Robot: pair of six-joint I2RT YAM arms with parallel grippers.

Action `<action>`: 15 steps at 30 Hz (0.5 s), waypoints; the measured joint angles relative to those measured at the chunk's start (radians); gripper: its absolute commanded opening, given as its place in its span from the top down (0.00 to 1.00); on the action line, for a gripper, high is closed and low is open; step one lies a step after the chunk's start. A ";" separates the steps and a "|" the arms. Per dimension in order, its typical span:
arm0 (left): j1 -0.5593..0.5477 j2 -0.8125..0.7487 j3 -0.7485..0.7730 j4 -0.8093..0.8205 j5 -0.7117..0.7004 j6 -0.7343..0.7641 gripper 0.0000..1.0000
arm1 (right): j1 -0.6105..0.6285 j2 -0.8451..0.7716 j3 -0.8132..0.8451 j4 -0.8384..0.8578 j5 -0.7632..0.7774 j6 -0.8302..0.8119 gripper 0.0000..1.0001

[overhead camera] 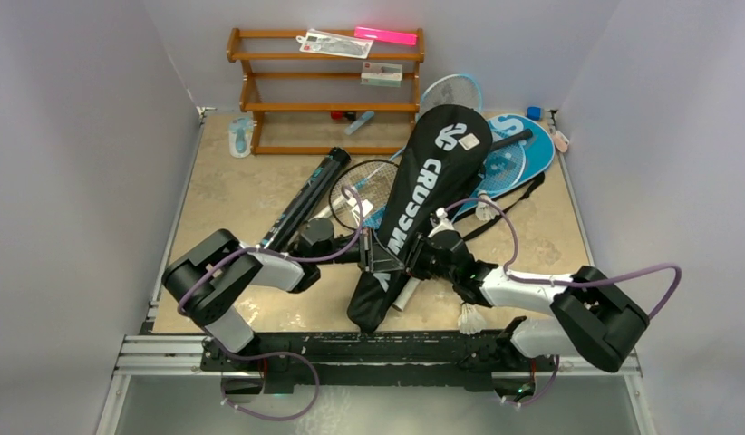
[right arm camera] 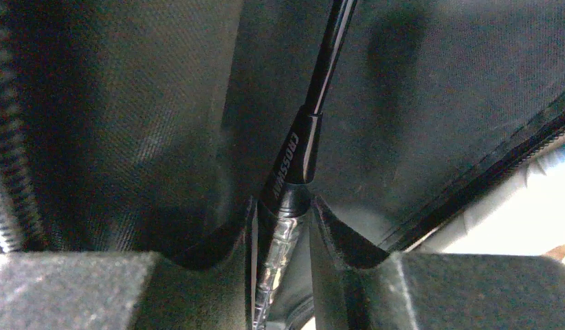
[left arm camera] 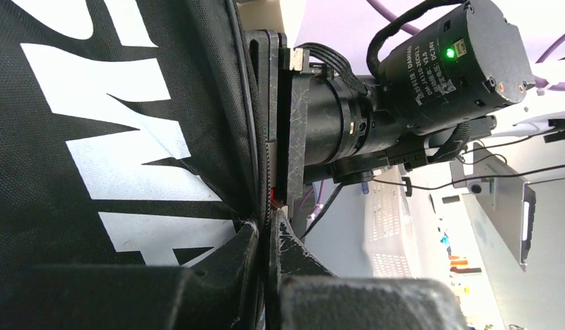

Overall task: Pack up the badminton gear
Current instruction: Place the racket in the racket bag.

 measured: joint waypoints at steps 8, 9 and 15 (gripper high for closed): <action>0.012 0.001 0.025 -0.094 -0.008 0.063 1.00 | -0.007 0.092 -0.003 0.104 0.000 -0.018 0.82; 0.011 -0.024 0.038 -0.163 -0.021 0.101 1.00 | -0.007 0.109 -0.003 0.124 0.000 -0.021 0.79; 0.005 -0.111 0.126 -0.524 -0.124 0.299 1.00 | -0.011 0.262 -0.003 0.326 -0.018 -0.001 0.59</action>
